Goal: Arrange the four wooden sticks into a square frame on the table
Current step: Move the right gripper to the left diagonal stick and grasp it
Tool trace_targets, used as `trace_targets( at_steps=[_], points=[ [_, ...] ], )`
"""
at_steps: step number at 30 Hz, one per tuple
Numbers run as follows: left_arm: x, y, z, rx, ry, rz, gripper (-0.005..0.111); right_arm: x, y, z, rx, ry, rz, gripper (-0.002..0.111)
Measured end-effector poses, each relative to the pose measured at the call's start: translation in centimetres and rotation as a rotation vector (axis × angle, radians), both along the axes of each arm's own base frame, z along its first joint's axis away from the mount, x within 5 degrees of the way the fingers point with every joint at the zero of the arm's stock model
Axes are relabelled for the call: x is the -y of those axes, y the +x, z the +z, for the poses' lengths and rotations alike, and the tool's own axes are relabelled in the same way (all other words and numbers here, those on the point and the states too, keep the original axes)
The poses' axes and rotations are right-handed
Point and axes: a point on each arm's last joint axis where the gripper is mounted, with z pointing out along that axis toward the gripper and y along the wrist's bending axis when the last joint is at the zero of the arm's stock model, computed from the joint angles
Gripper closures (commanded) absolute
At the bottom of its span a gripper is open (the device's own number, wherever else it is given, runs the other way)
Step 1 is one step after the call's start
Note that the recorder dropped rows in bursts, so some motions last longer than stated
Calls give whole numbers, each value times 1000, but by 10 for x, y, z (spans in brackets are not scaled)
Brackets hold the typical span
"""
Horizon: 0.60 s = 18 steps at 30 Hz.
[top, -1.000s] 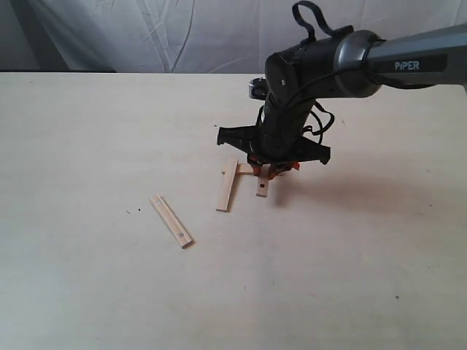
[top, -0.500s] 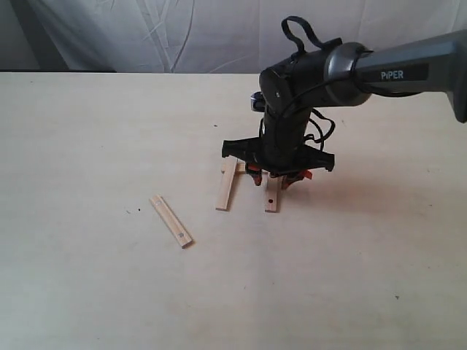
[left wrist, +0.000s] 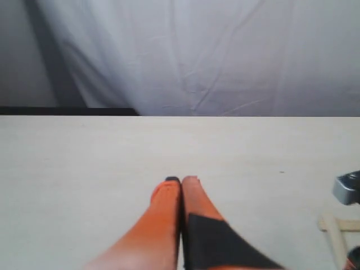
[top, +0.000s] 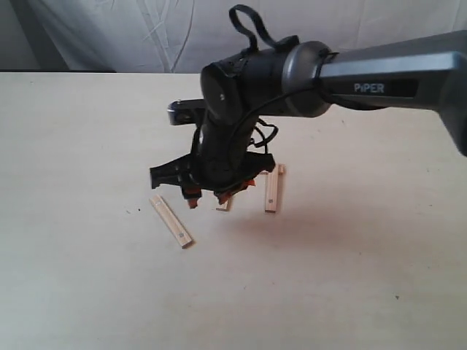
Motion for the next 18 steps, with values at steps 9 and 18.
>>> trace_targets(
  at_steps=[9, 18],
  points=[
    [-9, -4, -8, -89, -31, 122, 107, -44, 2, -9, 25, 3, 132, 62],
    [-9, -5, -9, -109, -47, 119, 107, -59, 1, -42, -8, -45, 176, 62]
  ],
)
